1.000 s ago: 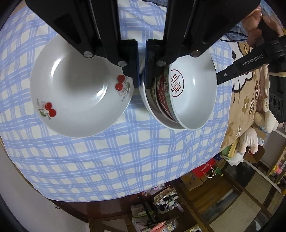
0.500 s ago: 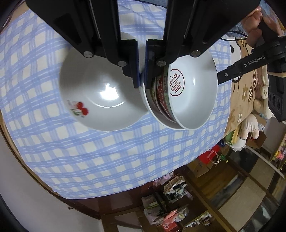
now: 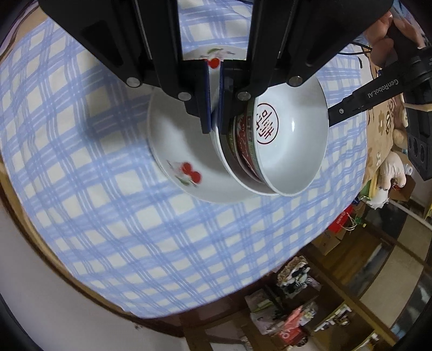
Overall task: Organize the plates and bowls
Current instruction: 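Lower the bowl stack onto the center of the cherry plates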
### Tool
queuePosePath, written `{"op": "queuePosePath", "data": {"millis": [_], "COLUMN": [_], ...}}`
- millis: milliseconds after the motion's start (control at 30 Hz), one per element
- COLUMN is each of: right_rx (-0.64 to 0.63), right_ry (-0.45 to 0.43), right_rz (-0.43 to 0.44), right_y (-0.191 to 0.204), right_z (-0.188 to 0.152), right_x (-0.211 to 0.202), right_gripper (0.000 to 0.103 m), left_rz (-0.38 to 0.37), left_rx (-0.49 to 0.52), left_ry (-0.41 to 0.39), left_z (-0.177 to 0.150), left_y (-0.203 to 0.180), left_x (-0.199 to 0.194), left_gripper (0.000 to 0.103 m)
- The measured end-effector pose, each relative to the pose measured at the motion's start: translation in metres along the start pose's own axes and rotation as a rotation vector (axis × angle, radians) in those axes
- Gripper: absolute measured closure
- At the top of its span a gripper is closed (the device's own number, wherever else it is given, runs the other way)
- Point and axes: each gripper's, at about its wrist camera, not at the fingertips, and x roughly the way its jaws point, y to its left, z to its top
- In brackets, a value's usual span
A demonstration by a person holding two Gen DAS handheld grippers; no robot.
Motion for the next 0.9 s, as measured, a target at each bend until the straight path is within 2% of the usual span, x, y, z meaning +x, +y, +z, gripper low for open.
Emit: {"op": "queuePosePath", "data": {"millis": [200,300,433,700,833,900], "right_rx": [-0.017,0.024,0.026,0.036,0.021,0.019], "right_ry": [-0.070,-0.068,-0.079,-0.074,-0.122,-0.130], "right_rz": [-0.046,0.000,0.014,0.024,-0.004,-0.009], "right_y": [-0.005,-0.014,-0.015,-0.018,-0.017,-0.017], "right_z": [-0.003,0.001,0.000,-0.004,-0.007,-0.007], "right_x": [-0.003,-0.002,-0.001,-0.002,-0.012,-0.015], "right_gripper": [0.096,0.096,0.096,0.094,0.085,0.085], "left_rz": [-0.005,-0.002,-0.017,0.021,0.068,0.082], "left_rx": [0.018,0.019,0.008,0.027,0.063,0.066], "left_ry": [0.019,0.007,-0.005,-0.026,-0.048,-0.062], "left_z": [0.003,0.004,0.004,-0.001,-0.007,-0.008], "left_y": [-0.006,-0.008,-0.005,-0.001,-0.004,-0.005], "left_x": [0.014,0.014,0.015,0.010,0.004,0.000], "left_gripper": [0.098,0.098,0.098,0.083,0.081,0.078]}}
